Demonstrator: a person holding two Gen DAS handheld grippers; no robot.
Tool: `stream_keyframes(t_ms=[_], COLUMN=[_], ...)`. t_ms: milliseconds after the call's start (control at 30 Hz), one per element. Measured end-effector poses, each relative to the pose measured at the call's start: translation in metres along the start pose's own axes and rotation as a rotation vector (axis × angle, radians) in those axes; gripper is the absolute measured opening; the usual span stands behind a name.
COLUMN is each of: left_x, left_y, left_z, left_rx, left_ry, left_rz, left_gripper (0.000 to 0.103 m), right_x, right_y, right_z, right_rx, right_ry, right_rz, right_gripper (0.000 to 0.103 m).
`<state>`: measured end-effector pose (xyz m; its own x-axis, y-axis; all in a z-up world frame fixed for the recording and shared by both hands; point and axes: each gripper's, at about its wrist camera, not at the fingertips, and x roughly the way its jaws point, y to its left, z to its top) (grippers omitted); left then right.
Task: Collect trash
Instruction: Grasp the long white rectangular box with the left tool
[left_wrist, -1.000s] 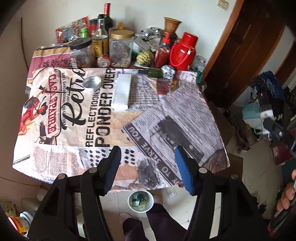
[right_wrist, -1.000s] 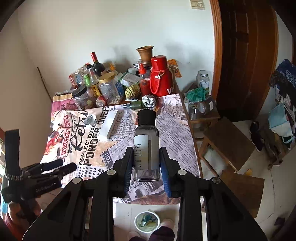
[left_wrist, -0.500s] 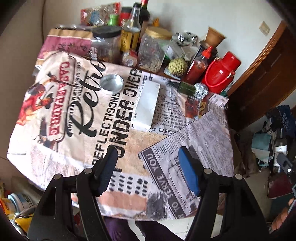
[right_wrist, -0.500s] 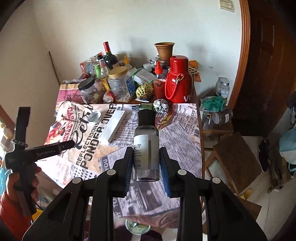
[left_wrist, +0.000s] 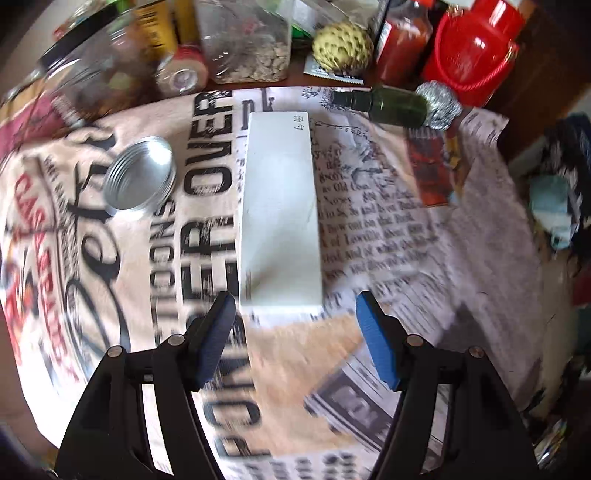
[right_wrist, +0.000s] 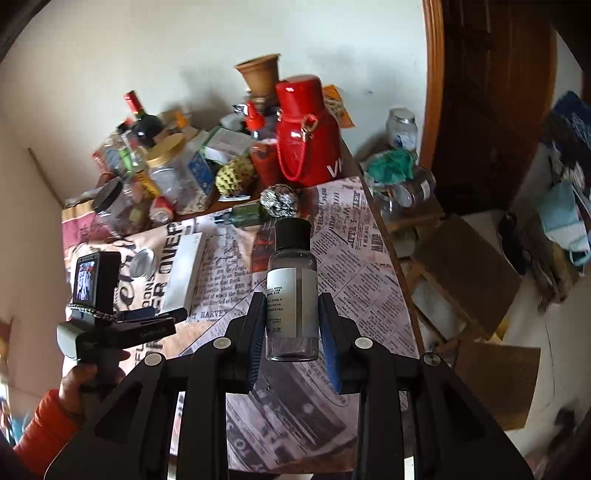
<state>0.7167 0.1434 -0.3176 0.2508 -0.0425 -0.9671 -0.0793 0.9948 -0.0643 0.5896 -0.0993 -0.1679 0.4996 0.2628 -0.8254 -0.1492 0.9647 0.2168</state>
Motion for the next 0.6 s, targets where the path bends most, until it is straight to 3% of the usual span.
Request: stream_keyframes(t_ms=[133,233,433,600], left_x=[0.011,0.019,0.018,-0.022], left_y=[0.0,0.002,0.008,0.011], left_z=[0.01,0.013,0.005,-0.021], left_rx=[0.028,0.011,-0.051,-0.171], left_ry=[-0.017,-0.025,-0.046,-0.11], left_rz=[0.014,0.012,0.0,-0.024], left_gripper=[0.066,0.052,0.051,0.05], right_x=[0.007,0.006,-0.004,-0.02], right_y=[0.001,0.001,-0.006,-0.018], right_z=[0.004,0.008,0.013,0.011], right_rx=[0.021,0.025,-0.03,-0.087], right_ry=[0.007,0.001,-0.015,-0.03], right_rz=[-0.005,0.0,0.031,0.072], right_gripper=[0.026,0.026,0.026,0.026])
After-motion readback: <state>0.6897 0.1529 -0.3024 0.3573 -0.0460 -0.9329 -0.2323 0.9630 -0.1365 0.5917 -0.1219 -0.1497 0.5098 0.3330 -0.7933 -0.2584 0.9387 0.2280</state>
